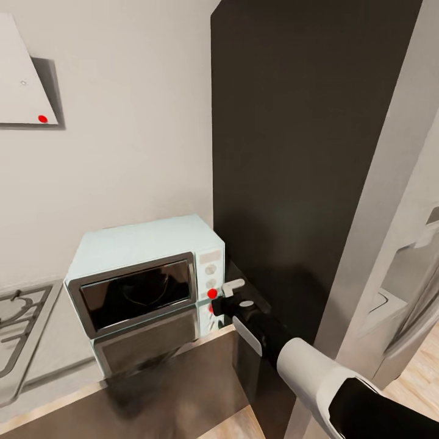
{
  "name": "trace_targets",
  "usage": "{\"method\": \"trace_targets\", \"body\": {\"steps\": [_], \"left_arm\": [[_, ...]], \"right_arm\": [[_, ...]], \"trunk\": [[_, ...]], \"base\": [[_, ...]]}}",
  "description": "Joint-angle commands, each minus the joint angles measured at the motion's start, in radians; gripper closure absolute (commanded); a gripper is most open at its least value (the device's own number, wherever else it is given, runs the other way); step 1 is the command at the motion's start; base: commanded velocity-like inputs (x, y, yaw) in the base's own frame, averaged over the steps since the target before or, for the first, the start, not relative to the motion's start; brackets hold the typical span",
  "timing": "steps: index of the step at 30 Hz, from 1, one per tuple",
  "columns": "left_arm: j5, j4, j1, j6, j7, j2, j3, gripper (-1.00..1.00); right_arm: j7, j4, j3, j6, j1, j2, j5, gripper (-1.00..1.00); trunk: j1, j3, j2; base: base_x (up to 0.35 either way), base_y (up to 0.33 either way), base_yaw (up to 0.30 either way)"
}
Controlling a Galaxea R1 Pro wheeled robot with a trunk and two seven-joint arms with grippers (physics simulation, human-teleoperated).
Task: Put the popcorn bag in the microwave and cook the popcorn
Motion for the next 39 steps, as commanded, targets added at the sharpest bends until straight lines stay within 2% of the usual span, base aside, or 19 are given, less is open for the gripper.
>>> {"method": "trace_targets", "body": {"steps": [1, 9, 39], "left_arm": [[0.0, -0.001, 0.001, -0.002, -0.001, -0.001, 0.002, -1.0], [0.002, -0.001, 0.0, -0.002, -0.001, -0.002, 0.002, -1.0], [0.004, -0.001, 0.0, -0.002, -0.001, -0.002, 0.002, -1.0]], "right_arm": [[-0.008, -0.001, 0.007, 0.003, 0.001, 0.0, -0.009, 1.0], [-0.008, -0.001, 0.008, -0.003, 0.011, 0.0, -0.008, 1.0], [-0.008, -0.001, 0.008, -0.005, 0.012, 0.0, -0.008, 1.0]], "trunk": [[0.0, -0.001, -0.001], [0.0, -0.001, -0.001], [0.0, -0.001, -0.001]], "base": [[0.003, 0.0, 0.0], [0.0, 0.128, 0.0], [0.05, 0.002, 0.0]]}}
